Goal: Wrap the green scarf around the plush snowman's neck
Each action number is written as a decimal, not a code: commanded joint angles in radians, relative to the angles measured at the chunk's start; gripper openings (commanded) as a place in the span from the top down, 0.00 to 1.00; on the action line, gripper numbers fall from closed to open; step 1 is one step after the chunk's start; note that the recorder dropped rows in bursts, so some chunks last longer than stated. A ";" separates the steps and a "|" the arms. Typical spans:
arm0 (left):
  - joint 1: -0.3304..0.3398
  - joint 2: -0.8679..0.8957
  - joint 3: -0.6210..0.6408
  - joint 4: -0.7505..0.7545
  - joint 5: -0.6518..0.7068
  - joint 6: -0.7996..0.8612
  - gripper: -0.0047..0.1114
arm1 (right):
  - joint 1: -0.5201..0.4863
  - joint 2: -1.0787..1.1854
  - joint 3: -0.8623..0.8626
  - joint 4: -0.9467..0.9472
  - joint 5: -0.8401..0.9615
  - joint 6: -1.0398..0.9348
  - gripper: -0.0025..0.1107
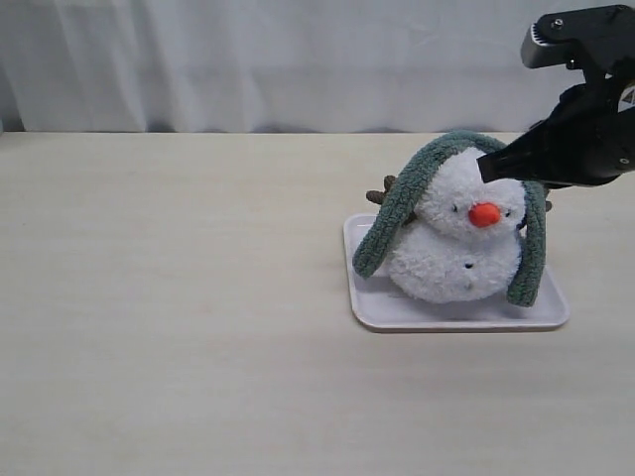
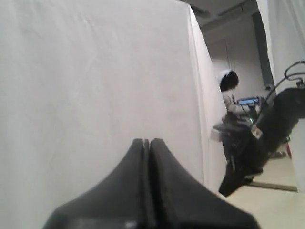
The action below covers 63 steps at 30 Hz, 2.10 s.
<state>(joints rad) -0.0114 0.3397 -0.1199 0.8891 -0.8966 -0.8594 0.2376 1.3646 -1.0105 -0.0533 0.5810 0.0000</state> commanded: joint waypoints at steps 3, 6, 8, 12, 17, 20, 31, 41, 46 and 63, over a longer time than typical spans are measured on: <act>0.005 0.453 -0.152 0.195 -0.178 -0.009 0.96 | -0.003 0.042 -0.023 0.046 -0.029 -0.072 0.94; -0.018 0.698 -0.236 0.223 -0.268 0.037 0.96 | -0.003 0.099 -0.070 0.046 0.015 -0.092 0.94; -0.069 0.841 -0.292 0.175 -0.227 0.124 0.96 | -0.003 0.128 -0.104 0.046 0.030 -0.105 0.94; -0.222 1.058 -0.442 0.121 -0.119 0.285 0.96 | -0.003 0.157 -0.170 0.046 0.019 -0.120 0.94; -0.411 1.299 -0.679 0.106 0.082 0.413 0.96 | -0.003 0.164 -0.198 0.039 0.022 -0.120 0.94; -0.464 1.403 -0.826 0.088 0.197 0.398 0.96 | -0.003 0.176 -0.198 0.039 0.023 -0.120 0.94; -0.563 1.608 -1.070 0.145 0.255 0.364 0.57 | -0.003 0.225 -0.204 0.039 0.050 -0.120 0.94; -0.643 1.762 -1.287 0.085 0.451 0.257 0.58 | -0.003 0.223 -0.210 0.039 0.090 -0.120 0.94; -0.643 1.814 -1.331 0.108 0.428 0.230 0.58 | -0.003 0.223 -0.210 0.039 0.085 -0.120 0.94; -0.653 1.841 -1.348 -0.045 0.397 0.280 0.96 | -0.003 0.225 -0.210 0.046 0.091 -0.120 0.94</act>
<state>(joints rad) -0.6547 2.1862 -1.4603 0.9605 -0.5012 -0.5837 0.2376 1.5915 -1.2123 -0.0087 0.6698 -0.1145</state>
